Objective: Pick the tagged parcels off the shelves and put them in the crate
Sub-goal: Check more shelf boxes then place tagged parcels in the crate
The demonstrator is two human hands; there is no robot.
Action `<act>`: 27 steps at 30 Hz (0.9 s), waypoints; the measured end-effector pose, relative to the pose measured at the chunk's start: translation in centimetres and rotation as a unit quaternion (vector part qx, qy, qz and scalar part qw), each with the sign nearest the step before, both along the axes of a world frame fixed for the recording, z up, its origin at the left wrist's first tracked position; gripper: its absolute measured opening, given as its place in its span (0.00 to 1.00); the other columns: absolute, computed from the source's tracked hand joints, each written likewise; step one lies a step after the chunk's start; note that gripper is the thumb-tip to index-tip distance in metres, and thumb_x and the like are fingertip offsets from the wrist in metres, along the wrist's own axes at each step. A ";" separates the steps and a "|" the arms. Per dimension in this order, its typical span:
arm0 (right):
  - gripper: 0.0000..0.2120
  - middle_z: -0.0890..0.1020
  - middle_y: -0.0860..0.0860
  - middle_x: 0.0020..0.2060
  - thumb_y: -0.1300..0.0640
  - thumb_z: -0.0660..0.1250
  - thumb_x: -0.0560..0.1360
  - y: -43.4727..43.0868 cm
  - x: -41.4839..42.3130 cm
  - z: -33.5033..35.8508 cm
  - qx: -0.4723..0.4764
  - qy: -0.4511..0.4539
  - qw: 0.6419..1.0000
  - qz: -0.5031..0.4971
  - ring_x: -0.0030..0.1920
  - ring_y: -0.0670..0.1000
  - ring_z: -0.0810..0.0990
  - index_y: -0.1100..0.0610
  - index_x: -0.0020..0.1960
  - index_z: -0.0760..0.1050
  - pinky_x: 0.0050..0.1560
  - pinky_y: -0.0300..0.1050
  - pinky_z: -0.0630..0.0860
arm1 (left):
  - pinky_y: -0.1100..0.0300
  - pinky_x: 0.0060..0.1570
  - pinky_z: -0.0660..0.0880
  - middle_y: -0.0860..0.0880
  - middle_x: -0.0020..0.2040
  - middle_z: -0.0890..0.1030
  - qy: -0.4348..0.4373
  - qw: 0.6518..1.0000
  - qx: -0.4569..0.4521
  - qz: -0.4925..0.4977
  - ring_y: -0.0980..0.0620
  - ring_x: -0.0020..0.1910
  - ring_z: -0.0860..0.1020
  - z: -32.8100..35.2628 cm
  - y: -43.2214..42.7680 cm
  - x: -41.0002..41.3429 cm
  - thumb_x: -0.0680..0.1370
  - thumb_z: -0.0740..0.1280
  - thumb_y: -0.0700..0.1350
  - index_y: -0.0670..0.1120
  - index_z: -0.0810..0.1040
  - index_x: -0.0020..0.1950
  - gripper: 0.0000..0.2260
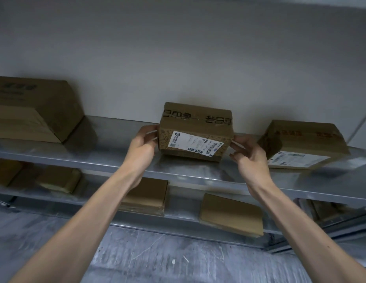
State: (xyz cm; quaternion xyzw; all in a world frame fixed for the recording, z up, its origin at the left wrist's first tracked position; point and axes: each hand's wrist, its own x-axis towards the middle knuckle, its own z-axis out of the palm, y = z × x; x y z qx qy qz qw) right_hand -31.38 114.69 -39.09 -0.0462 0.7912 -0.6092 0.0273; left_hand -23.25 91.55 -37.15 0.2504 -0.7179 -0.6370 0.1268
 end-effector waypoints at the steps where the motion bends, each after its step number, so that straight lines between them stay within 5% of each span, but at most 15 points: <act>1: 0.21 0.81 0.42 0.53 0.75 0.59 0.75 0.2 -0.1 -0.2 0.008 -0.004 1.000 0.003 0.55 0.33 0.77 0.52 0.56 0.75 0.58 0.36 0.77 | 0.61 0.56 0.76 0.57 0.54 0.81 -0.006 1.000 -0.002 -0.001 0.61 0.55 0.78 -0.3 0.3 -0.1 0.81 0.58 0.32 0.53 0.75 0.62 0.19; 3: 0.22 0.80 0.43 0.53 0.76 0.57 0.76 0.4 0.0 -0.4 0.022 -0.010 0.999 0.023 0.50 0.27 0.76 0.52 0.57 0.73 0.50 0.23 0.73 | 0.56 0.62 0.75 0.56 0.57 0.81 -0.012 1.000 0.006 -0.006 0.56 0.59 0.78 -0.9 0.8 -0.1 0.81 0.58 0.32 0.53 0.73 0.65 0.20; 5: 0.22 0.79 0.43 0.54 0.76 0.56 0.76 0.6 0.0 -0.1 0.034 -0.008 0.998 0.046 0.49 0.25 0.75 0.53 0.60 0.72 0.52 0.20 0.69 | 0.60 0.60 0.75 0.53 0.61 0.80 -0.014 1.000 0.000 -0.016 0.54 0.63 0.77 -1.1 1.0 0.0 0.82 0.58 0.32 0.51 0.72 0.70 0.21; 11: 0.24 0.79 0.46 0.58 0.71 0.57 0.78 0.6 0.3 1.7 0.062 0.042 0.997 -0.027 0.64 0.48 0.77 0.51 0.66 0.74 0.63 0.39 0.68 | 0.62 0.61 0.66 0.47 0.77 0.66 -0.049 0.995 -0.086 0.003 0.50 0.76 0.65 0.3 0.6 1.0 0.82 0.59 0.34 0.55 0.60 0.79 0.28; 17: 0.22 0.79 0.55 0.62 0.61 0.63 0.78 -3.2 1.6 6.8 0.206 0.236 0.950 0.002 0.51 0.59 0.82 0.50 0.71 0.70 0.57 0.50 0.78 | 0.71 0.57 0.66 0.52 0.77 0.65 -0.025 0.977 -0.205 0.062 0.54 0.66 0.73 5.1 -4.6 4.3 0.82 0.61 0.38 0.56 0.60 0.79 0.28; 22: 0.30 0.62 0.52 0.78 0.45 0.60 0.79 -9.2 2.8 10.0 0.308 0.246 0.916 0.077 0.75 0.57 0.65 0.46 0.79 0.57 0.75 0.59 0.61 | 0.55 0.75 0.55 0.49 0.79 0.62 -0.042 0.928 -0.361 0.087 0.51 0.79 0.57 9.0 -10.8 8.7 0.81 0.65 0.49 0.51 0.60 0.79 0.27; 27: 0.34 0.54 0.51 0.80 0.35 0.54 0.79 -15.8 4.4 11.6 0.360 0.306 0.875 0.108 0.80 0.53 0.54 0.45 0.81 0.49 0.78 0.57 0.53 | 0.43 0.78 0.48 0.49 0.82 0.53 -0.051 0.886 -0.446 0.114 0.51 0.81 0.49 10.7 -17.8 12.9 0.80 0.64 0.56 0.57 0.57 0.80 0.30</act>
